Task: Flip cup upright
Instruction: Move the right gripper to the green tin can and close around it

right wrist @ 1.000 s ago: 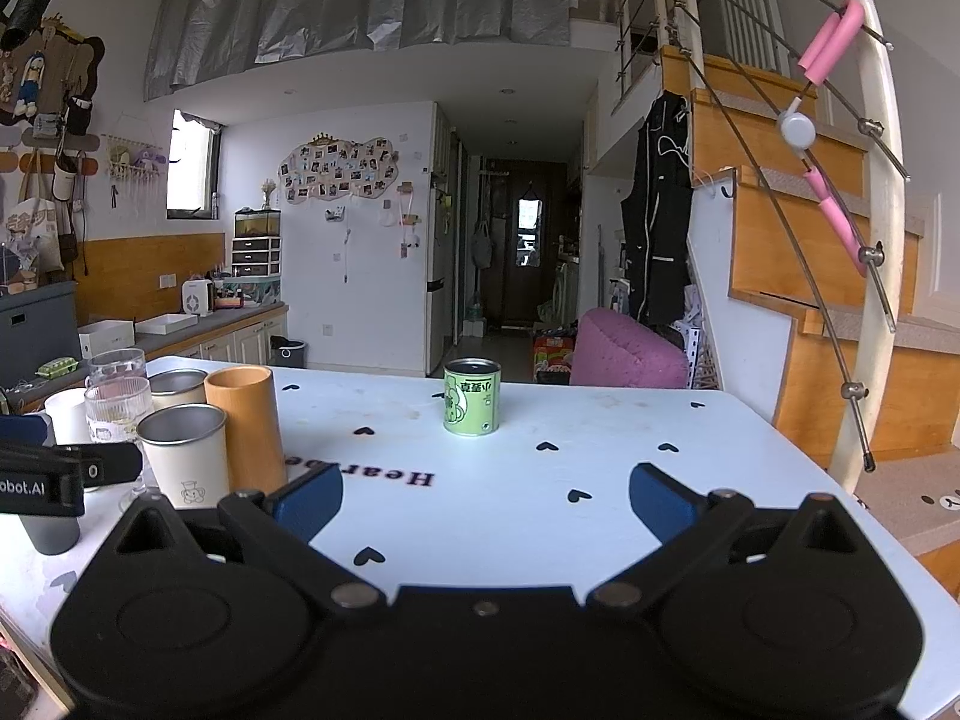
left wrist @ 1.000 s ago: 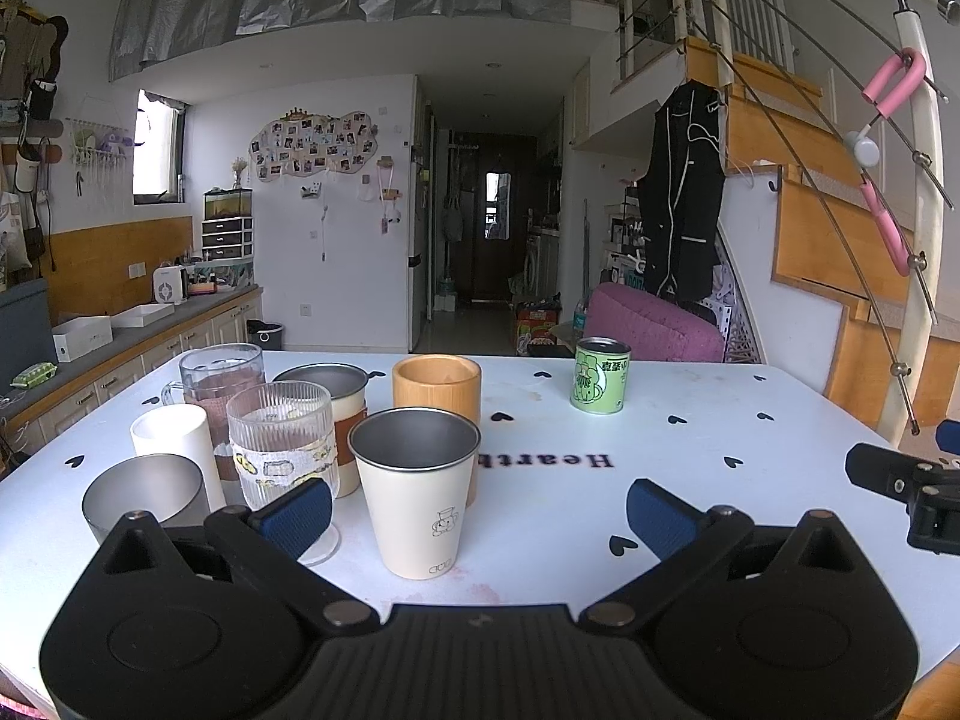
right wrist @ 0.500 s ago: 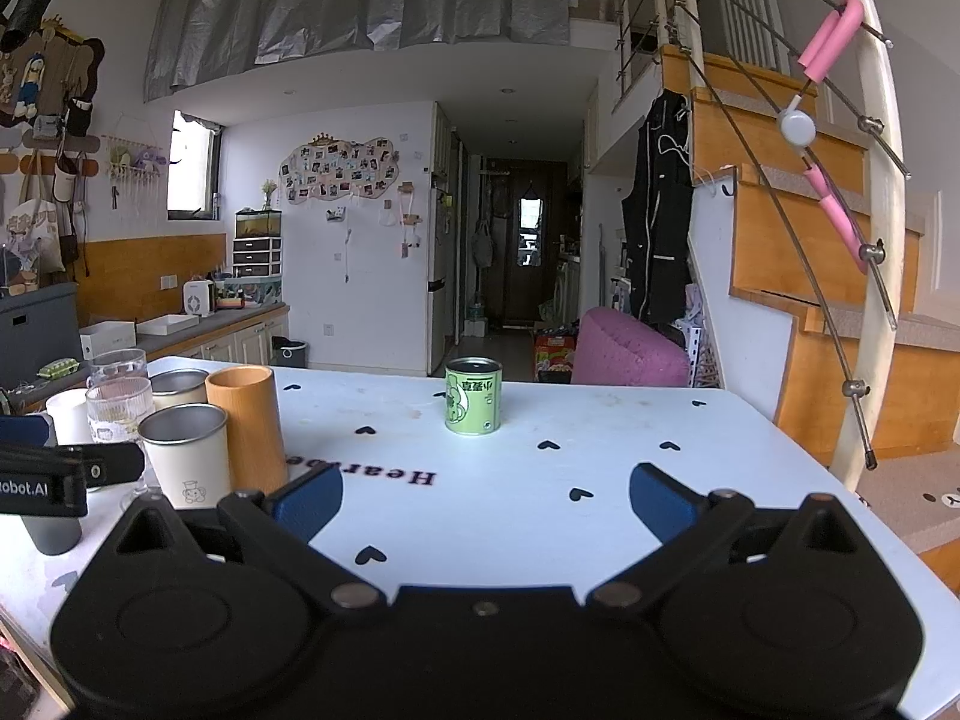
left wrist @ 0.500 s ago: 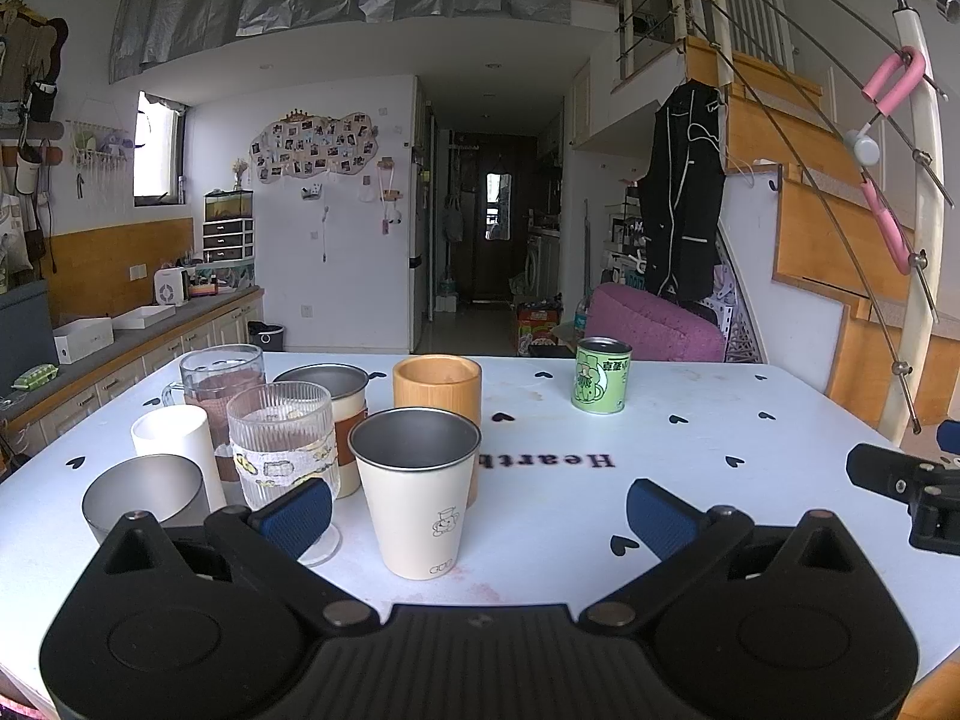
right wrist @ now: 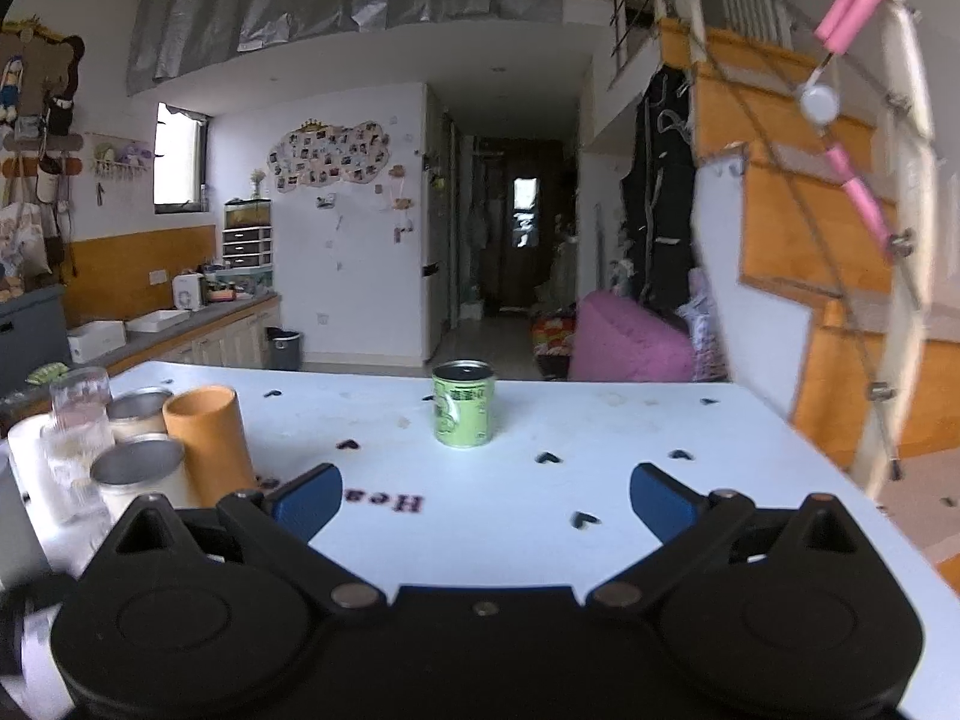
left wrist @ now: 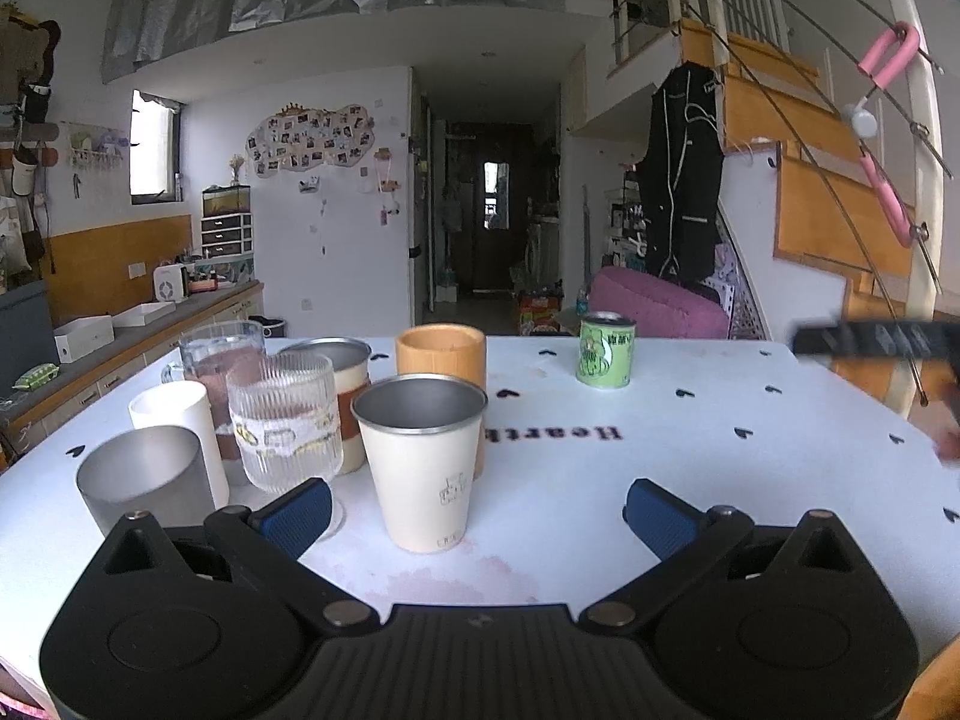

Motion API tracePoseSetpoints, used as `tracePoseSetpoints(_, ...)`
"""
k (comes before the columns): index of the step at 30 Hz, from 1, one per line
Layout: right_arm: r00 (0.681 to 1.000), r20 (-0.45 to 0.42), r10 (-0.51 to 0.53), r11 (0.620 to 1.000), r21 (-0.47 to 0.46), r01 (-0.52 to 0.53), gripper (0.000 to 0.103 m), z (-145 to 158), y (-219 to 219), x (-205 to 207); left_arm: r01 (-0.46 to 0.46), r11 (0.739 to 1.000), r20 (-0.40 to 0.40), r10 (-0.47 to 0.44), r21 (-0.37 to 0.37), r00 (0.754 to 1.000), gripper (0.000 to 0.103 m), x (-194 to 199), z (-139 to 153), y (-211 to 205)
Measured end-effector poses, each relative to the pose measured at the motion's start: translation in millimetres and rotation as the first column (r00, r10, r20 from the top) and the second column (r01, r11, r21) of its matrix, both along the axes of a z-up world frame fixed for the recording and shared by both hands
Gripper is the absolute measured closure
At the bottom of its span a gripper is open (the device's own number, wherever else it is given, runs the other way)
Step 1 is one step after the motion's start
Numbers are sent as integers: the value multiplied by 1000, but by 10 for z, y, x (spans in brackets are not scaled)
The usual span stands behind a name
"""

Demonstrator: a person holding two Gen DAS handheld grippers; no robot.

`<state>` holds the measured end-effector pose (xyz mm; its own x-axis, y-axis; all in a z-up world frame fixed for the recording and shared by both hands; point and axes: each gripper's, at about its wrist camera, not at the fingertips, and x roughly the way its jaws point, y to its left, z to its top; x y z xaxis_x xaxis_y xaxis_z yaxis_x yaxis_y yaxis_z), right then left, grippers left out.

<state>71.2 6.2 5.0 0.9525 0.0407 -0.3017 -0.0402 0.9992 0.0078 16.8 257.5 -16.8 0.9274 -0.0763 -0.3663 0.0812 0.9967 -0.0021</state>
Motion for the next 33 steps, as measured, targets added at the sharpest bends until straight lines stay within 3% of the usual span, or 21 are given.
tracePoseSetpoints(7, 995, -64, 71, 997, 34, -69, 0, 161, 105, 803, 2, 1000, -6, -2, -4, 1000, 0, 25, -97, 46)
tracePoseSetpoints(19, 968, -250, -36, 998, 48, 50, 0, -37, 168, 2467, 5, 1000, -19, -5, 3, 1000, 0, 168, -249, 151)
tracePoseSetpoints(23, 960, -272, -63, 992, 91, 91, 1, -144, 149, 2873, -17, 1000, -35, 17, -11, 999, 0, 239, -292, 212)
tracePoseSetpoints(33, 957, -280, -73, 994, 61, 94, 9, -347, 260, 3596, -15, 999, -55, 17, 34, 998, 0, 302, -353, 203)
